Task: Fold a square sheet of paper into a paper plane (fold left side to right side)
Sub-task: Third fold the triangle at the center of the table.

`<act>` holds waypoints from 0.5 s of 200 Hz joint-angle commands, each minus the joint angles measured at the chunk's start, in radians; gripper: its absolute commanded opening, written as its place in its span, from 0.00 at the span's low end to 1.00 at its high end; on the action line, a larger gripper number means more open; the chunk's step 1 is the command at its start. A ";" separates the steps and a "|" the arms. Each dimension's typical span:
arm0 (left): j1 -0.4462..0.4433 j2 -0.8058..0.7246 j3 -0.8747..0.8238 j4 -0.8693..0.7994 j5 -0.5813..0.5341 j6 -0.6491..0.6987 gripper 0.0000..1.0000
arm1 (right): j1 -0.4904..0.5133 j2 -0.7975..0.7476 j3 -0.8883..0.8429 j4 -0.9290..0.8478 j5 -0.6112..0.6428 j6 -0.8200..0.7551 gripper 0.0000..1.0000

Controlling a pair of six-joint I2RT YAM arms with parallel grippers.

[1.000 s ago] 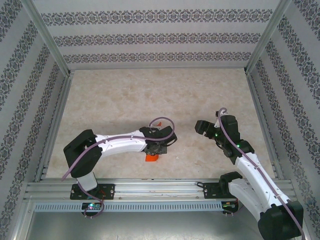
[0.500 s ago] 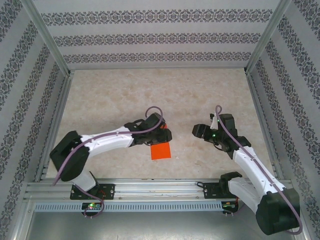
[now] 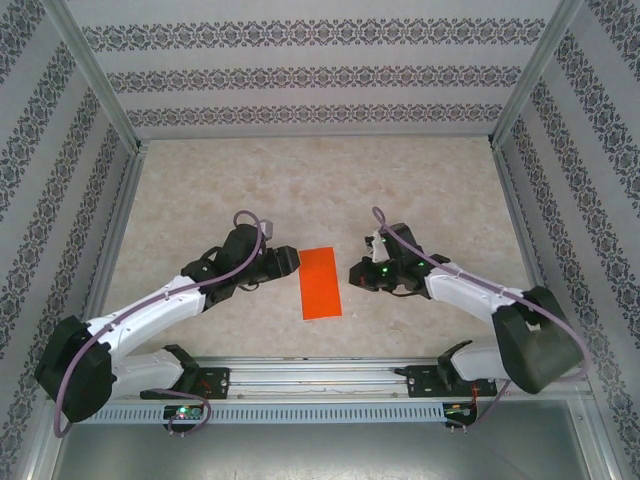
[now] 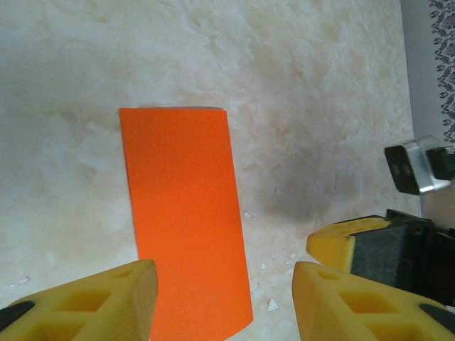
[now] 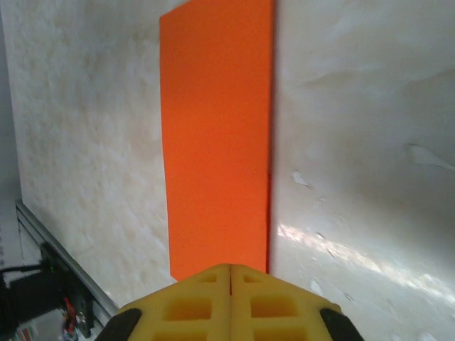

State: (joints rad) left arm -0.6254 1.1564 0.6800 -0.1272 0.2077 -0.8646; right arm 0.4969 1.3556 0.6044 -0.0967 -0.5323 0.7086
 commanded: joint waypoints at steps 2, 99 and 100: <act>0.022 -0.026 -0.026 0.064 0.033 0.024 0.52 | 0.032 0.065 0.041 0.080 0.009 0.034 0.00; 0.030 0.035 -0.022 0.032 0.072 0.042 0.50 | 0.075 0.272 0.101 0.086 0.007 0.008 0.00; 0.030 0.036 -0.021 0.031 0.073 0.042 0.50 | 0.075 0.274 0.101 0.086 0.006 0.008 0.00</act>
State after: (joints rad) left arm -0.6064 1.1751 0.6521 -0.1143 0.2604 -0.8513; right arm 0.5594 1.5921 0.6819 -0.0170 -0.5293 0.7307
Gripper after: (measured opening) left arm 0.505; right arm 0.046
